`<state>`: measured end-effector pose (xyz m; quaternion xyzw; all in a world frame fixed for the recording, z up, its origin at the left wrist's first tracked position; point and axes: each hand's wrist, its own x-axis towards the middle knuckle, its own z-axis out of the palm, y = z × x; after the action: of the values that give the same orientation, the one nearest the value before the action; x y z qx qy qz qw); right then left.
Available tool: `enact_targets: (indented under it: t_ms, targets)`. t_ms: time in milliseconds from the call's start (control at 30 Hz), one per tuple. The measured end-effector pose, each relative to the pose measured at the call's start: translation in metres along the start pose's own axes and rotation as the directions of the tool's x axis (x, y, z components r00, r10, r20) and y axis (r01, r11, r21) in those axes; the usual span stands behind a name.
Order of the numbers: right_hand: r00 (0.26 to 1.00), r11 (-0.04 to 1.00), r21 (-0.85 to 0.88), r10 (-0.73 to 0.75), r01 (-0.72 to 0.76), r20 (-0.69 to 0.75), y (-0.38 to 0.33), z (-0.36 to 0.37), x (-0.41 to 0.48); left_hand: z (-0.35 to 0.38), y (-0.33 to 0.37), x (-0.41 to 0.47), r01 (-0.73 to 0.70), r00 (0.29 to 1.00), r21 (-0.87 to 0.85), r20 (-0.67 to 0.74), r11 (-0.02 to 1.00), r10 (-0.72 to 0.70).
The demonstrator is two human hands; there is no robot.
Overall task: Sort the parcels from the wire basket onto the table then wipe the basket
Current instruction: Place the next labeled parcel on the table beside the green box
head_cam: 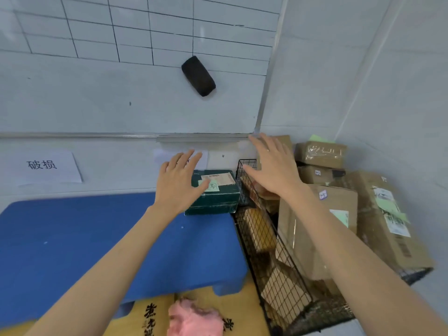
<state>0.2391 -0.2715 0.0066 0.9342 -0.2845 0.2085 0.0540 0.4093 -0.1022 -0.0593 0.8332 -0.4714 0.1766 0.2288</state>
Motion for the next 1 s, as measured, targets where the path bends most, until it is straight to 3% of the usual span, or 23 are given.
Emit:
enact_targets:
  t_ms: [467,1000]
  targets:
    - [0.999,0.997,0.068,-0.032,0.034,-0.027,0.125,-0.062,-0.149,-0.01,0.189,-0.095,-0.036,0.999,-0.014,-0.003,0.999,0.036]
    - [0.983,0.974,0.14,0.17,-0.177,0.063,0.193,-0.031,-0.223,0.026,0.25,-0.098,-0.118,0.99,-0.099,0.066,0.988,0.125]
